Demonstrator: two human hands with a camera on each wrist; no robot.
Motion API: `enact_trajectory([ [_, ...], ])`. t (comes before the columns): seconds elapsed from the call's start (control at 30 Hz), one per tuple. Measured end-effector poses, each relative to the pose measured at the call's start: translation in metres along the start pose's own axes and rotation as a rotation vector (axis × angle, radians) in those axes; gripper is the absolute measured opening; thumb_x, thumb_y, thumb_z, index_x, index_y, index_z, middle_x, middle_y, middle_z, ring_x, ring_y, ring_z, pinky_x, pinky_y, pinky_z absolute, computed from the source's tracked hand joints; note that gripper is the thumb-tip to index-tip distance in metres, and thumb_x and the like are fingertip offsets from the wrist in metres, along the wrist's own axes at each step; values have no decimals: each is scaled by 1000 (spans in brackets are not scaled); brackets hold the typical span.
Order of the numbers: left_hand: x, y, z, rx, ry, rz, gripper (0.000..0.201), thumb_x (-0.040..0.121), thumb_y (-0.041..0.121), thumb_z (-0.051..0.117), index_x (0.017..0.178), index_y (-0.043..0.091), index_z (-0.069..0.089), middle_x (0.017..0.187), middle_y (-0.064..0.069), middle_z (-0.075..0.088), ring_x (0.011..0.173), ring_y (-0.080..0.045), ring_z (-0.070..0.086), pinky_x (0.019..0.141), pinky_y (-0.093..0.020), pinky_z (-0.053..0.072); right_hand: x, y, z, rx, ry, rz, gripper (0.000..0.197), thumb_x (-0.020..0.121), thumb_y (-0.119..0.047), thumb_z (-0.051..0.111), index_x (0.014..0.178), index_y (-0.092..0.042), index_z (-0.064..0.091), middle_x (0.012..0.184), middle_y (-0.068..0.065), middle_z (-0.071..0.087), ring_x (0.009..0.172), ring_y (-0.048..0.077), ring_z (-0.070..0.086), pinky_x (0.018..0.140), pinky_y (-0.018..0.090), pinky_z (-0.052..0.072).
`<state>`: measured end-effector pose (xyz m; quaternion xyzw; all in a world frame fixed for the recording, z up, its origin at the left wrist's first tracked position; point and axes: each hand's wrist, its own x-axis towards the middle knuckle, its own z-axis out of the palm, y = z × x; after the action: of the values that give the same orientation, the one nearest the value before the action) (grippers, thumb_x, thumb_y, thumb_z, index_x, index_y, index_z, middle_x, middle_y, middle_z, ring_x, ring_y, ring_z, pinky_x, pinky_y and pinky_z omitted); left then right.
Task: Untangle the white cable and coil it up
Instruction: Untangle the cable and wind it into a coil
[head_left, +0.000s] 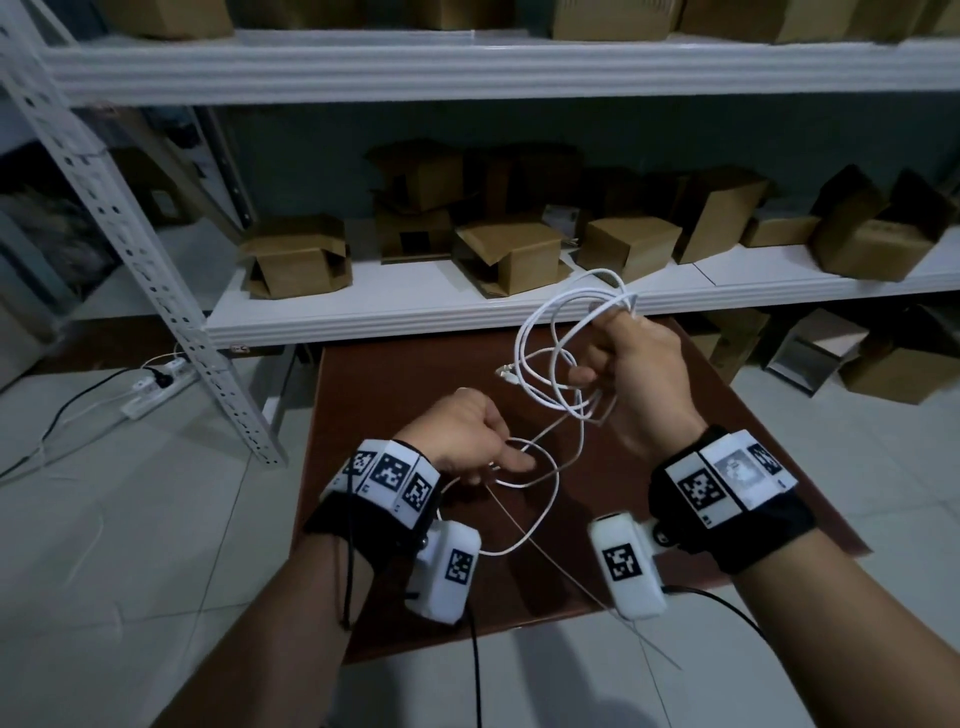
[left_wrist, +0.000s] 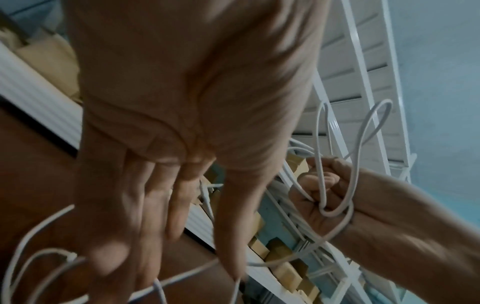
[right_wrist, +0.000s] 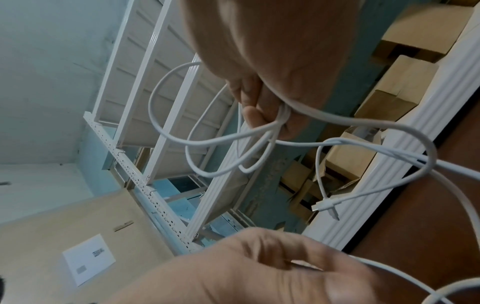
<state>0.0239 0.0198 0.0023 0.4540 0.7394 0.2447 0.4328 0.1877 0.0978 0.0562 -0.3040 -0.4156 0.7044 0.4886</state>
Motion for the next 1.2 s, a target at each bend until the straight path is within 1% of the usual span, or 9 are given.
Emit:
enact_trajectory([
  [0.2,-24,22,29,-288,-497,173,57,86,33,84,136,17,62,126,-2,74,117,-12,67,107,-42,51,1,5,2,142,79,59,24,101,-14,60,77,-14,55,58,-4,36,48,8,30,41,22,37],
  [0.3,-21,29,41,-720,-438,236,44,80,34,90,117,20,71,114,1,74,109,-15,68,104,-44,51,3,9,2,199,140,88,29,101,-13,60,73,-16,51,55,-4,33,45,9,29,39,21,38],
  [0.47,-11,29,41,-1132,-165,167,33,90,25,82,118,9,80,116,-8,76,100,-18,69,113,-41,51,3,9,-2,129,147,112,39,102,-14,58,66,-19,44,53,-5,30,42,9,30,39,20,39],
  [0.57,-4,23,36,-1193,-23,145,57,83,14,88,130,-10,67,136,-23,70,94,-15,69,95,-31,59,3,10,-1,29,163,92,35,102,-14,58,68,-17,47,54,-3,32,47,14,36,47,24,49],
  [0.7,-10,27,33,-995,96,214,34,96,1,71,129,0,66,119,-13,79,114,-23,75,101,-38,52,1,14,-3,13,141,163,32,101,-14,60,71,-14,49,56,0,35,50,16,37,46,25,43],
  [0.8,-12,32,34,-879,163,279,27,107,2,55,133,7,58,104,-3,80,98,-19,77,93,-36,56,-1,17,-1,-48,93,195,32,100,-15,61,70,-15,48,54,1,34,50,19,38,47,25,40],
  [0.93,-2,29,30,-676,324,306,15,114,35,45,114,24,56,97,-4,72,87,-22,68,91,-46,54,-4,14,4,-107,38,180,25,100,-11,60,76,-12,54,55,0,34,49,17,40,45,25,37],
  [1.03,1,28,19,-426,391,286,25,108,45,50,127,28,52,106,-2,70,94,-22,65,85,-42,52,-9,12,7,-229,-43,171,12,101,-11,60,92,-5,65,54,-1,39,43,9,38,42,24,37],
  [1.2,-3,23,9,1,550,368,32,105,29,59,134,16,59,125,-5,68,111,-25,66,98,-44,53,-16,16,9,-422,-102,132,50,102,-9,57,53,-18,57,47,1,41,39,15,39,47,30,35],
])
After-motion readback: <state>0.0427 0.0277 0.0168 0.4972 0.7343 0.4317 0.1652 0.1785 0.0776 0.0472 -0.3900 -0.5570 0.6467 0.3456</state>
